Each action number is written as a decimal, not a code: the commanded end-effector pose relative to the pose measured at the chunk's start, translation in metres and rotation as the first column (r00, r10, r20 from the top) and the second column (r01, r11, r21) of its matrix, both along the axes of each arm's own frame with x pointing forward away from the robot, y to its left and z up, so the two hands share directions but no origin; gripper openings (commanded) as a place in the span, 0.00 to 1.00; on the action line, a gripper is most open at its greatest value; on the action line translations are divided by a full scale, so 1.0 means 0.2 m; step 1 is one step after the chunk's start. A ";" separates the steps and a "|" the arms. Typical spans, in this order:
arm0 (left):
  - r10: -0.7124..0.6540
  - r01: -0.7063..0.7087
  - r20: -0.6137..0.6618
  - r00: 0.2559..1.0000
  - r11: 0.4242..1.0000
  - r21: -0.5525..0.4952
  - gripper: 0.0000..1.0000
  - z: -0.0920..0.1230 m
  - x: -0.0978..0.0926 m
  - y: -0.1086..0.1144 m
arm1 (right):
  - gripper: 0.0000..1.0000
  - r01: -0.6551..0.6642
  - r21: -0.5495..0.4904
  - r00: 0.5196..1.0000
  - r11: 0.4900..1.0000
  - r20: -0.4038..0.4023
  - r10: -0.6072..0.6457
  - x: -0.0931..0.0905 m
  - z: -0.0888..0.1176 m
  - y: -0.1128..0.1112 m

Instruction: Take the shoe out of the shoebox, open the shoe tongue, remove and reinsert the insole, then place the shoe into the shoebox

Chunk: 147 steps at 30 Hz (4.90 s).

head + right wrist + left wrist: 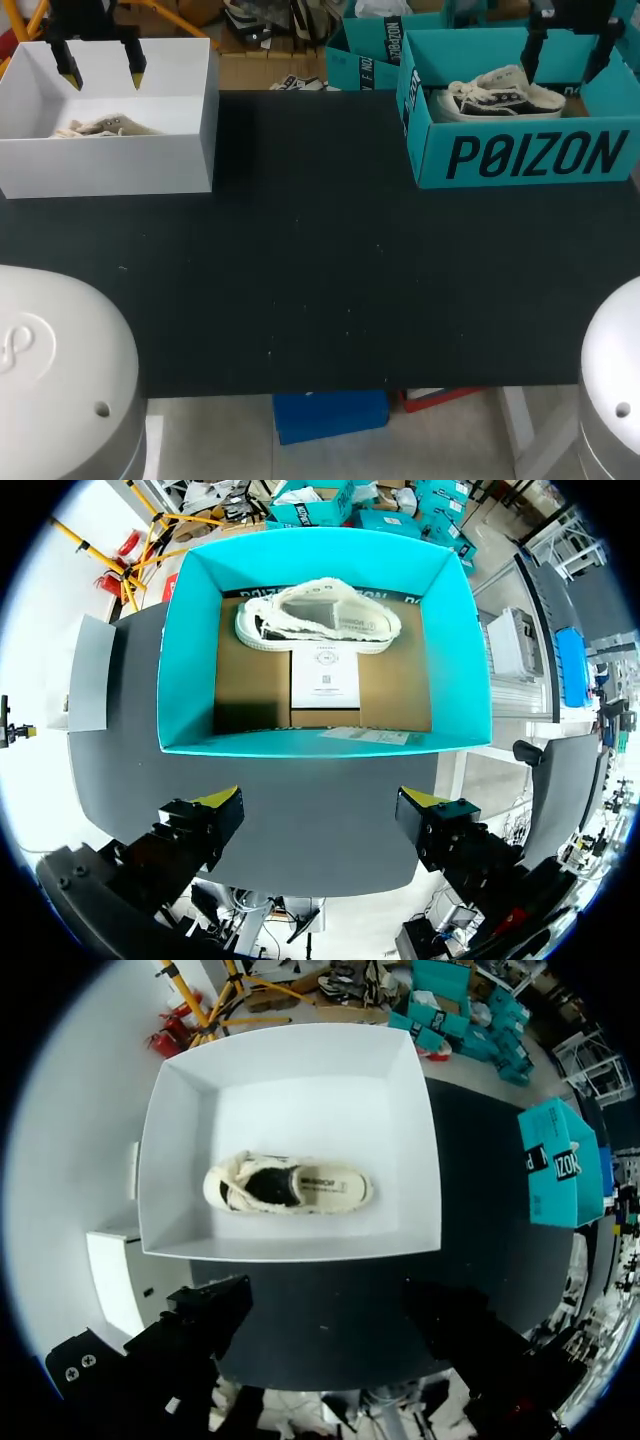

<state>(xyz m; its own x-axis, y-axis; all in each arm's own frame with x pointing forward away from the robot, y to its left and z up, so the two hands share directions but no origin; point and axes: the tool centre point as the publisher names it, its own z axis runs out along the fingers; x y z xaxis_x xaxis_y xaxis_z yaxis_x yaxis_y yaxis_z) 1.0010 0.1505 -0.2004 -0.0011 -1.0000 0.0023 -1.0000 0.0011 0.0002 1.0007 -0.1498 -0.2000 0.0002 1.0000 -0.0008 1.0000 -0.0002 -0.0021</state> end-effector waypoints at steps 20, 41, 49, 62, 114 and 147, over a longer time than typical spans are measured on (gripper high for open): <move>0.000 0.000 0.000 1.000 1.000 0.000 1.00 0.00 0.00 0.00 | 1.00 -0.901 -0.040 0.431 0.433 0.048 0.901 0.16 0.03 -0.01; 0.000 0.000 0.000 1.000 1.000 0.000 1.00 0.00 0.00 0.00 | 1.00 -0.963 -0.026 0.270 0.269 0.003 0.963 0.33 -0.04 0.00; 0.000 0.000 0.000 1.000 1.000 0.000 1.00 0.00 0.00 0.00 | 1.00 -0.981 -0.023 0.193 0.193 -0.016 0.981 0.48 -0.15 0.02; 0.000 0.000 0.000 1.000 1.000 0.000 1.00 0.00 0.00 0.00 | 0.59 -0.985 -0.039 0.166 0.165 -0.016 0.986 0.60 -0.41 0.06; 0.000 0.000 0.000 1.000 1.000 0.000 1.00 0.00 0.00 0.00 | 0.38 -0.994 -0.005 0.106 0.106 0.006 0.994 0.84 -0.99 -0.02; 0.000 0.000 0.000 1.000 1.000 0.000 1.00 0.00 0.00 0.00 | 0.00 -0.986 -0.113 0.134 0.124 -0.079 0.988 0.77 -0.60 -0.03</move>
